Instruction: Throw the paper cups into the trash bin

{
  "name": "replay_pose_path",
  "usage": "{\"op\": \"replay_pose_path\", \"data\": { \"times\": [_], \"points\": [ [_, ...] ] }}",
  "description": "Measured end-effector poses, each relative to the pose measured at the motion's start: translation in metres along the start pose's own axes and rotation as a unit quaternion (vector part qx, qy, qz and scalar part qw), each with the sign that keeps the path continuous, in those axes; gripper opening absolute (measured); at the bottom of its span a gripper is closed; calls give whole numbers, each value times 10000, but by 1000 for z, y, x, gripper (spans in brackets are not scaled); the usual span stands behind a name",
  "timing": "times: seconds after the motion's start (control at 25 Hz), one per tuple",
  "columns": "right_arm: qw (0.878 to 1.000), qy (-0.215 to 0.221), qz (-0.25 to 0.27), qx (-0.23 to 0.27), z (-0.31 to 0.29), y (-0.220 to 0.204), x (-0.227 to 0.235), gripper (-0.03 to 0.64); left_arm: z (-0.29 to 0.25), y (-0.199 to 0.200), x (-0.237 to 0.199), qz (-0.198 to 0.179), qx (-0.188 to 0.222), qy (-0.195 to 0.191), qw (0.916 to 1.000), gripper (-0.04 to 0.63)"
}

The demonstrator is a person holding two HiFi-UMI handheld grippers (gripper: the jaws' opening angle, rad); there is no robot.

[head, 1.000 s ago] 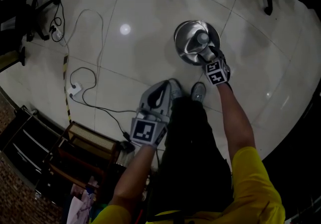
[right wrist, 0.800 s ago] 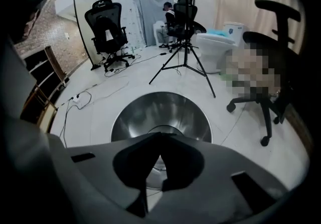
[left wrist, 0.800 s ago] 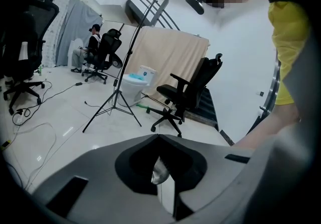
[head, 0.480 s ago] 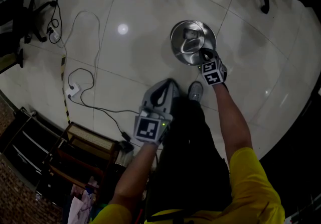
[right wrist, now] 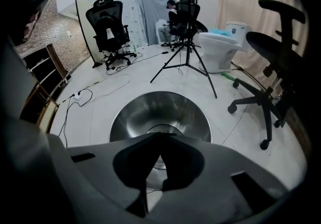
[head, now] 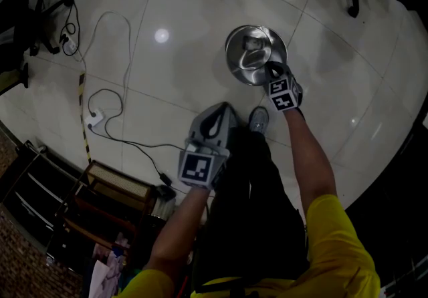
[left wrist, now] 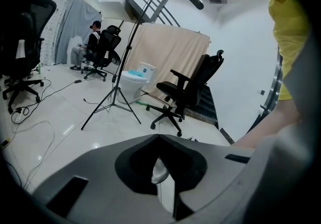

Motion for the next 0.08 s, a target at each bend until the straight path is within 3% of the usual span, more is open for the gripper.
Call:
{"op": "replay_pose_path", "data": {
  "times": [0.08],
  "points": [
    [10000, 9, 30, -18, -2, -1, 0, 3, -1, -1, -1, 20, -17, 3, 10000, -8]
  ]
}}
Point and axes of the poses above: the fingertips, and each gripper's own axes: z backward along the fingers, x to its right, y out of its top, the point moved 2 cm from there along z, backward along the fingers, and after that the axes turned 7 degrees about -y, right-handed, at the moved point
